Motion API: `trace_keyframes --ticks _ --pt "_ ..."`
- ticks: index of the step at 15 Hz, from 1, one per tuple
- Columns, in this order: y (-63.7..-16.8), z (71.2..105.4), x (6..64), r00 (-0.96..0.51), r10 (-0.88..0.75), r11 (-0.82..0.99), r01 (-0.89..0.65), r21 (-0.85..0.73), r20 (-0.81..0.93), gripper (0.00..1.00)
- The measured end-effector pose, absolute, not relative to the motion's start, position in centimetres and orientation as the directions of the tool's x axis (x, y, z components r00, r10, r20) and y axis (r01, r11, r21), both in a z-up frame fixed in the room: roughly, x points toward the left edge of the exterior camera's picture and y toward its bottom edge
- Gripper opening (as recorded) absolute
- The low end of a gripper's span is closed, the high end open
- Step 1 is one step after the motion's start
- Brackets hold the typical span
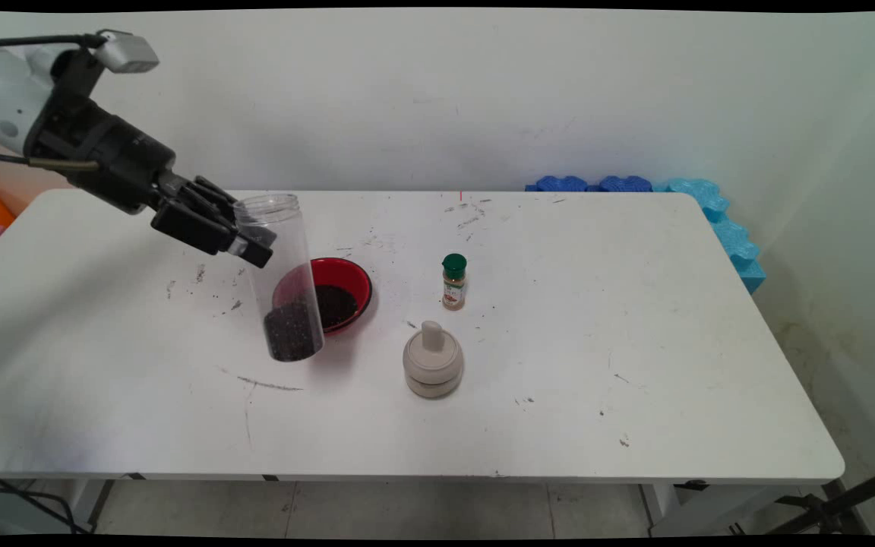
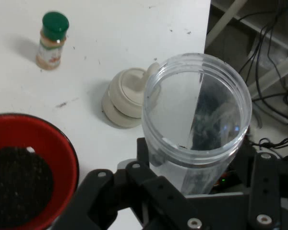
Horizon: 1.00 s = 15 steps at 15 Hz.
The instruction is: Pour the black seasoning powder in the red bowl
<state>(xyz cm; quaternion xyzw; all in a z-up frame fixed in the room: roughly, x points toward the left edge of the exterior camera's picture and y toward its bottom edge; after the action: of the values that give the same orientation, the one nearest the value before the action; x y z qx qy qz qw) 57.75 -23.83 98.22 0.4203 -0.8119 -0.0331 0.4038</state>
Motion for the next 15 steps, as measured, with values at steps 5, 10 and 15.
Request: trace_keyframes --ticks 5,10,15 --pt "-24.1 97.4 57.7 -0.234 -0.802 0.541 -0.673 0.504 0.549 0.0" --pt "-24.5 96.5 57.8 -0.115 -0.891 0.39 -0.687 0.613 0.438 0.0" --pt "-24.9 95.5 57.9 -0.011 -0.945 0.243 -0.691 0.681 0.326 0.0"
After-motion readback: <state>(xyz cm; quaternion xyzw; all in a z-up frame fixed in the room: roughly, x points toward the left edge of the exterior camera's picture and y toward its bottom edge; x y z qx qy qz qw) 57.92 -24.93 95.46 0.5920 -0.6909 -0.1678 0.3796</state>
